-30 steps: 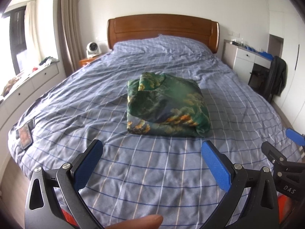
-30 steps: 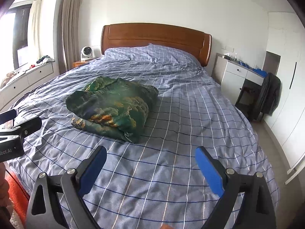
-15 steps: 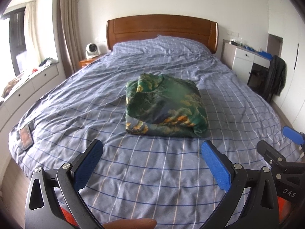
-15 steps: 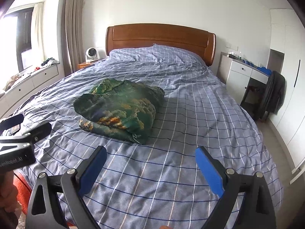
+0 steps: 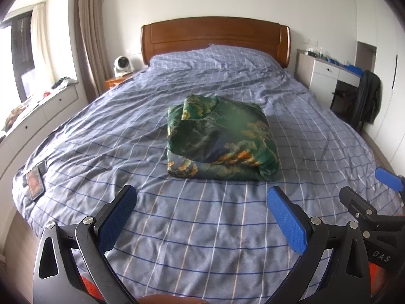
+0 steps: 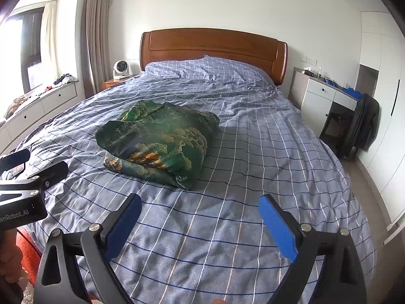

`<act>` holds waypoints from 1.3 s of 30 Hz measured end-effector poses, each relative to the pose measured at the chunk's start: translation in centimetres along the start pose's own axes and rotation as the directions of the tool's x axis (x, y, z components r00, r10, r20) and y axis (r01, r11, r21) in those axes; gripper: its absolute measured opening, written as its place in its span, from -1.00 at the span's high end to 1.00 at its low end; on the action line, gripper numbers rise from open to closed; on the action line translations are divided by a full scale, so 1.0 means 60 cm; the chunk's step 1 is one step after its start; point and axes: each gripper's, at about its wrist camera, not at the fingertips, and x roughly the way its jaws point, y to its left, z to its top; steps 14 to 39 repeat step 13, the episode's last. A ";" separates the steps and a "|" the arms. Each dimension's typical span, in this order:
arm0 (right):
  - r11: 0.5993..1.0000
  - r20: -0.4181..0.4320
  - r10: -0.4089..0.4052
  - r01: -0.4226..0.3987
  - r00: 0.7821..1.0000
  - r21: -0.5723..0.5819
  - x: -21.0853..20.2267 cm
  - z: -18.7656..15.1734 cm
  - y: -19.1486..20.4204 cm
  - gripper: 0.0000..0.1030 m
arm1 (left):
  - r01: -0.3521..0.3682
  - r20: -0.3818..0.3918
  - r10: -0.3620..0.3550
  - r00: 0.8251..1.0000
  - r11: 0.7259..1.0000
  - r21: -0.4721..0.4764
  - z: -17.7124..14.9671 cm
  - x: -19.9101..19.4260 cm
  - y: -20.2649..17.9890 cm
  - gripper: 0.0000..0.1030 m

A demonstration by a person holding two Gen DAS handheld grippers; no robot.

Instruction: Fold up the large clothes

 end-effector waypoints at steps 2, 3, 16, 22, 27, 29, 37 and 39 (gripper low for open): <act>1.000 -0.004 -0.002 0.002 1.000 0.000 0.002 -0.001 0.000 -0.86 | 0.001 -0.002 -0.001 1.000 1.000 0.004 -0.001 0.003 0.000 -0.99; 1.000 -0.004 -0.002 0.002 1.000 0.000 0.003 -0.001 0.000 -0.86 | 0.002 -0.004 -0.002 1.000 1.000 0.004 -0.001 0.005 0.001 -0.99; 1.000 -0.008 -0.009 0.009 1.000 -0.007 0.006 -0.003 0.000 -0.86 | -0.022 0.038 0.023 0.999 1.000 -0.011 0.000 -0.006 0.010 -0.99; 1.000 -0.008 -0.009 0.009 1.000 -0.007 0.006 -0.003 0.000 -0.86 | -0.022 0.038 0.023 0.999 1.000 -0.011 0.000 -0.006 0.010 -0.99; 1.000 -0.008 -0.009 0.009 1.000 -0.007 0.006 -0.003 0.000 -0.86 | -0.022 0.038 0.023 0.999 1.000 -0.011 0.000 -0.006 0.010 -0.99; 1.000 -0.008 -0.009 0.009 1.000 -0.007 0.006 -0.003 0.000 -0.86 | -0.022 0.038 0.023 0.999 1.000 -0.011 0.000 -0.006 0.010 -0.99; 1.000 -0.008 -0.009 0.009 1.000 -0.007 0.006 -0.003 0.000 -0.86 | -0.022 0.038 0.023 0.999 1.000 -0.011 0.000 -0.006 0.010 -0.99; 1.000 -0.008 -0.009 0.009 1.000 -0.007 0.006 -0.003 0.000 -0.86 | -0.022 0.038 0.023 0.999 1.000 -0.011 0.000 -0.006 0.010 -0.99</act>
